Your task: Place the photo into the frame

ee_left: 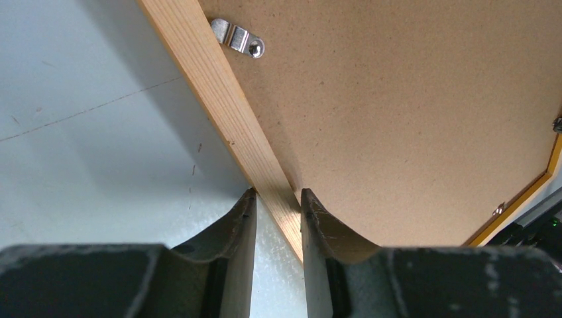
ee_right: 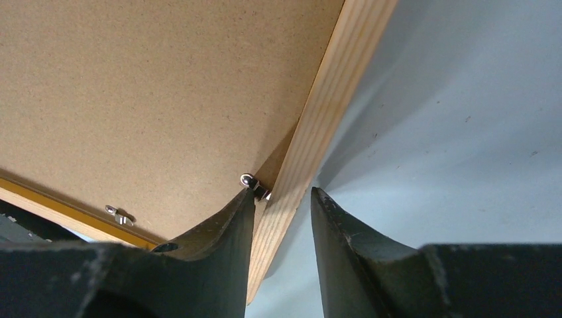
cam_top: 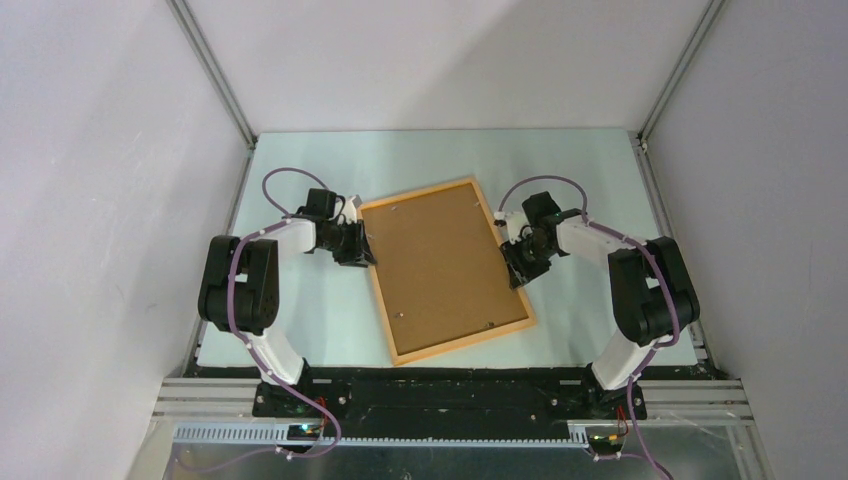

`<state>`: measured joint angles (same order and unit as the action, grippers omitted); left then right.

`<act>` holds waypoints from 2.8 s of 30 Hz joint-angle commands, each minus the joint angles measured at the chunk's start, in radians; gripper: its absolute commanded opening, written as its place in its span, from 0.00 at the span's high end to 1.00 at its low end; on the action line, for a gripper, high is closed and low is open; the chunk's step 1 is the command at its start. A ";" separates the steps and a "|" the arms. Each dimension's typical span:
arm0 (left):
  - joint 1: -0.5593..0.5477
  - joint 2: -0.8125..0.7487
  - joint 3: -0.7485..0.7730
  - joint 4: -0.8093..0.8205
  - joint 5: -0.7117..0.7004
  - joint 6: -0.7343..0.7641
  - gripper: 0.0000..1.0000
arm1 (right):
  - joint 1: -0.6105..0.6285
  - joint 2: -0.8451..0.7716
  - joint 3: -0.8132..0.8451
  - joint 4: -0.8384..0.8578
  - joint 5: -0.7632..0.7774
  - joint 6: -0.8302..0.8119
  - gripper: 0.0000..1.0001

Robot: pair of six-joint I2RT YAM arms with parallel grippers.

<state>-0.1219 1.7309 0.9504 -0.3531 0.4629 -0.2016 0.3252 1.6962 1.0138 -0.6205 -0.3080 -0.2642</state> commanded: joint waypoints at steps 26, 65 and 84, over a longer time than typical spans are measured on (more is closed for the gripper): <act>0.013 0.012 0.016 -0.003 -0.009 0.032 0.69 | -0.112 -0.085 0.032 0.010 -0.087 0.027 0.41; 0.014 0.009 0.022 -0.004 0.053 0.056 0.67 | -0.086 0.351 0.504 0.047 -0.160 0.223 0.51; 0.016 0.024 0.053 -0.040 0.043 0.072 0.64 | -0.077 0.311 0.416 0.027 -0.091 0.242 0.86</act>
<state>-0.1085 1.7420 0.9619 -0.3676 0.5007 -0.1719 0.2565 2.0575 1.4681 -0.5674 -0.3923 -0.0273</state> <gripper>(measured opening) 0.365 0.239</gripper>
